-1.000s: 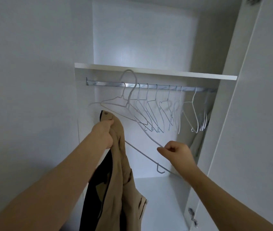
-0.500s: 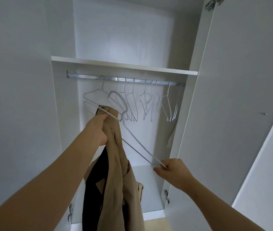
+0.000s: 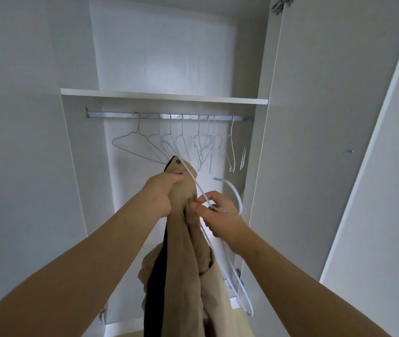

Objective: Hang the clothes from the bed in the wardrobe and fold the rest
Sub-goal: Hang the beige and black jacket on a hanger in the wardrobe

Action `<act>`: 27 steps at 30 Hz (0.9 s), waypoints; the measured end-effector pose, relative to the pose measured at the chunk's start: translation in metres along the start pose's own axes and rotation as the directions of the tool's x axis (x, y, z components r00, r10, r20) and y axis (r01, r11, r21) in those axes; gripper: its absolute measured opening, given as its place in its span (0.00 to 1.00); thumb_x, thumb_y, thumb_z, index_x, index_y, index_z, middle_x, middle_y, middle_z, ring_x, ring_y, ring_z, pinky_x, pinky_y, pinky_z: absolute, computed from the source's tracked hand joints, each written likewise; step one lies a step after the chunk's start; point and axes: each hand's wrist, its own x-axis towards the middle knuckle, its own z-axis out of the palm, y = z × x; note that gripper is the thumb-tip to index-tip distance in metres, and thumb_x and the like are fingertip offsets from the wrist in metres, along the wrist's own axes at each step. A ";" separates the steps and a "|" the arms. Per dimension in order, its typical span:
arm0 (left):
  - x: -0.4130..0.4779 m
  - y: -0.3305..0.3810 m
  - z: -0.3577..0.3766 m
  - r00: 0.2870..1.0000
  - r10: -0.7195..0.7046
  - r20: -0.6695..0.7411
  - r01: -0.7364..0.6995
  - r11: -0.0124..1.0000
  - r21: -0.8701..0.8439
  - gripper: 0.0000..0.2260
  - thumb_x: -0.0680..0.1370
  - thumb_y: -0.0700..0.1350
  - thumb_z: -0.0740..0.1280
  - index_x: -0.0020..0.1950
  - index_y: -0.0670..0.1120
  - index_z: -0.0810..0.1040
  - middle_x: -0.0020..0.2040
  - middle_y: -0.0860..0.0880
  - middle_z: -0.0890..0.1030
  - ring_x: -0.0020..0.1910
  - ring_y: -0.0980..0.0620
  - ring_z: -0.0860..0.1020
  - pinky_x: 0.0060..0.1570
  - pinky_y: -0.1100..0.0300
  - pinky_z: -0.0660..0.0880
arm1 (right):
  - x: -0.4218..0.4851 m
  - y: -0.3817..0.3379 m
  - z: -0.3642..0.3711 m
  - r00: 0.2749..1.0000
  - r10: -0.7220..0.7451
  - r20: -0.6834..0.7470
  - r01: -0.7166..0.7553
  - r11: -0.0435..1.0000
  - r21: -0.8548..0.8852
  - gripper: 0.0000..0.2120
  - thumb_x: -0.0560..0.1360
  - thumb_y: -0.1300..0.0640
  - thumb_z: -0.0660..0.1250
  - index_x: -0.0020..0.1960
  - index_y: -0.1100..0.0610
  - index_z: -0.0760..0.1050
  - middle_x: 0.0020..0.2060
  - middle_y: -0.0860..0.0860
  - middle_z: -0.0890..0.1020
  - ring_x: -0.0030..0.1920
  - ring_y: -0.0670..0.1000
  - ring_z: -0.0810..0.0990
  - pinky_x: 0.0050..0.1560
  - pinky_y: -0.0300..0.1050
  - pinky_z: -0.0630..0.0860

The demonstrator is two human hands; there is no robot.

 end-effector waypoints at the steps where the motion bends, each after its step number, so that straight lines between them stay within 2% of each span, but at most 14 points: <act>1: 0.002 0.001 -0.001 1.000 0.009 0.018 -0.010 0.999 0.035 0.20 0.76 0.42 0.67 0.66 0.39 0.71 0.64 0.40 0.74 0.62 0.42 0.72 0.65 0.47 0.68 | 0.001 -0.004 0.000 0.998 -0.009 -0.068 0.011 0.999 0.039 0.08 0.75 0.50 0.66 0.37 0.49 0.74 0.18 0.42 0.70 0.18 0.39 0.67 0.21 0.28 0.62; 4: 0.010 0.007 -0.013 0.997 0.064 0.043 -0.068 0.992 0.109 0.19 0.76 0.41 0.67 0.67 0.40 0.71 0.63 0.41 0.74 0.61 0.43 0.73 0.64 0.48 0.69 | 0.006 -0.005 -0.011 0.953 0.026 -0.301 0.003 0.995 0.095 0.16 0.78 0.48 0.60 0.34 0.49 0.76 0.15 0.44 0.65 0.17 0.41 0.63 0.20 0.30 0.61; 7: 0.023 0.018 -0.029 0.997 0.079 0.012 -0.080 0.986 0.145 0.20 0.77 0.42 0.67 0.68 0.39 0.69 0.65 0.40 0.73 0.59 0.44 0.73 0.63 0.49 0.69 | 0.006 -0.001 -0.027 0.944 0.048 -0.326 0.045 0.961 0.272 0.18 0.79 0.51 0.60 0.33 0.53 0.78 0.15 0.45 0.60 0.16 0.44 0.57 0.18 0.31 0.56; 12: 0.041 0.031 -0.040 0.998 -0.011 -0.064 0.030 0.955 0.294 0.24 0.78 0.48 0.66 0.68 0.36 0.67 0.66 0.38 0.70 0.63 0.42 0.70 0.65 0.45 0.66 | 0.009 0.004 -0.037 0.966 -0.007 -0.260 0.083 0.955 0.284 0.17 0.79 0.54 0.61 0.33 0.55 0.78 0.17 0.47 0.59 0.18 0.45 0.55 0.21 0.31 0.54; 14: 0.043 0.037 -0.043 0.994 -0.032 -0.105 0.069 0.924 0.376 0.21 0.79 0.49 0.64 0.66 0.37 0.68 0.64 0.37 0.71 0.64 0.40 0.70 0.64 0.43 0.66 | 0.009 0.007 -0.043 0.971 -0.011 -0.239 0.083 0.952 0.294 0.17 0.79 0.55 0.60 0.34 0.58 0.76 0.16 0.46 0.58 0.17 0.45 0.55 0.21 0.31 0.53; 15: 0.043 0.041 -0.047 0.993 -0.001 -0.118 0.053 0.899 0.434 0.17 0.80 0.49 0.63 0.62 0.38 0.71 0.60 0.38 0.72 0.62 0.42 0.70 0.63 0.44 0.66 | 0.008 0.009 -0.047 0.975 0.004 -0.222 0.067 0.949 0.309 0.17 0.79 0.55 0.59 0.33 0.59 0.75 0.16 0.46 0.58 0.16 0.45 0.55 0.21 0.31 0.53; 17: 0.045 0.051 -0.053 0.994 0.067 -0.090 -0.010 0.852 0.524 0.09 0.81 0.47 0.60 0.49 0.42 0.73 0.47 0.41 0.73 0.52 0.46 0.72 0.59 0.50 0.69 | 0.005 0.014 -0.053 0.988 0.049 -0.145 0.002 0.945 0.328 0.18 0.80 0.56 0.58 0.33 0.59 0.73 0.16 0.46 0.58 0.16 0.45 0.54 0.20 0.30 0.52; 18: 0.043 0.055 -0.055 0.996 0.070 -0.058 -0.028 0.845 0.534 0.09 0.81 0.47 0.60 0.49 0.42 0.74 0.46 0.41 0.72 0.50 0.46 0.72 0.58 0.51 0.70 | 0.003 0.016 -0.055 0.993 0.075 -0.096 -0.040 0.946 0.322 0.18 0.80 0.56 0.58 0.33 0.59 0.73 0.17 0.47 0.58 0.16 0.45 0.54 0.21 0.30 0.52; 19: 0.043 0.057 -0.057 0.997 0.074 -0.024 -0.048 0.836 0.547 0.11 0.80 0.47 0.61 0.55 0.41 0.74 0.50 0.41 0.73 0.51 0.44 0.73 0.60 0.50 0.71 | 0.002 0.018 -0.056 0.993 0.104 -0.053 -0.084 0.950 0.300 0.18 0.79 0.56 0.58 0.32 0.59 0.73 0.17 0.47 0.57 0.17 0.45 0.54 0.21 0.30 0.51; 21: 0.044 0.060 -0.060 0.995 0.099 -0.005 -0.070 0.739 0.670 0.19 0.80 0.48 0.61 0.66 0.37 0.70 0.60 0.38 0.74 0.57 0.43 0.73 0.64 0.48 0.68 | -0.002 0.022 -0.057 0.985 0.172 0.014 -0.171 0.962 0.212 0.18 0.79 0.55 0.60 0.32 0.59 0.74 0.20 0.49 0.57 0.19 0.46 0.53 0.22 0.31 0.52; 24: 0.043 0.062 -0.059 0.989 0.144 0.044 -0.131 0.678 0.724 0.19 0.81 0.46 0.59 0.69 0.37 0.66 0.65 0.37 0.71 0.62 0.42 0.71 0.66 0.48 0.67 | -0.006 0.027 -0.052 0.965 0.245 0.094 -0.255 0.960 0.119 0.18 0.79 0.54 0.61 0.31 0.57 0.75 0.22 0.48 0.56 0.21 0.47 0.52 0.22 0.33 0.52; 27: 0.046 0.063 -0.062 0.972 0.230 0.049 -0.171 0.547 0.820 0.18 0.82 0.43 0.56 0.70 0.35 0.65 0.67 0.36 0.69 0.66 0.40 0.68 0.66 0.53 0.66 | -0.005 0.024 -0.047 0.956 0.254 0.145 -0.276 0.949 0.152 0.17 0.78 0.53 0.61 0.32 0.57 0.75 0.21 0.48 0.55 0.20 0.46 0.52 0.22 0.33 0.52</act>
